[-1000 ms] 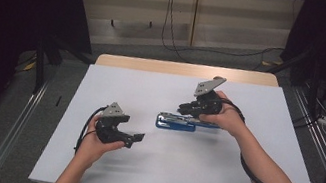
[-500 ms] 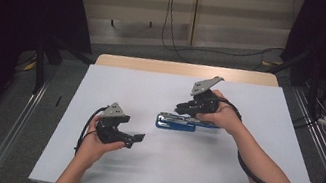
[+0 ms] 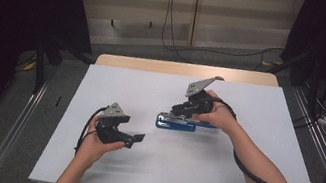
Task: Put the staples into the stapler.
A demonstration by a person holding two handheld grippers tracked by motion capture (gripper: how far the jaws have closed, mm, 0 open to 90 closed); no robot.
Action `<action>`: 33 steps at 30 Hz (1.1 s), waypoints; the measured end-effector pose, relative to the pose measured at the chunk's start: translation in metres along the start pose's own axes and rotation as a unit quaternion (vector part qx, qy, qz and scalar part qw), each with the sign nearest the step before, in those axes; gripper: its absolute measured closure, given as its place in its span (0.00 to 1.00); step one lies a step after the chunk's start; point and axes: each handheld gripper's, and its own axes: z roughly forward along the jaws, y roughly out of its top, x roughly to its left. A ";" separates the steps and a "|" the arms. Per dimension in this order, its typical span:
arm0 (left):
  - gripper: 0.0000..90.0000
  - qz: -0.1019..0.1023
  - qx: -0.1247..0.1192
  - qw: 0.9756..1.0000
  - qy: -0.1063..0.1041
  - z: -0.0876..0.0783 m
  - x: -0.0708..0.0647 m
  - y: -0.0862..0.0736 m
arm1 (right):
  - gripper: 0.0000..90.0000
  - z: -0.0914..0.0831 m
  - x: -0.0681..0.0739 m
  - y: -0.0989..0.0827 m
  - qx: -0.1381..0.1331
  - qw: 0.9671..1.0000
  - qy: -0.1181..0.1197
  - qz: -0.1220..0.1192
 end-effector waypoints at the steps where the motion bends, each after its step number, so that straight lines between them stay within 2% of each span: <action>1: 0.09 0.000 -0.001 1.000 0.000 0.000 0.000 0.000 | 0.88 0.001 0.000 0.000 0.002 1.000 0.000 -0.001; 16: 0.09 -0.005 0.001 1.000 -0.001 0.000 0.000 -0.001 | 0.88 0.015 -0.004 0.002 0.011 1.000 0.015 -0.012; 33: 0.09 -0.007 0.008 1.000 -0.002 0.002 0.002 -0.002 | 0.88 0.022 -0.006 0.002 0.018 0.999 0.027 -0.021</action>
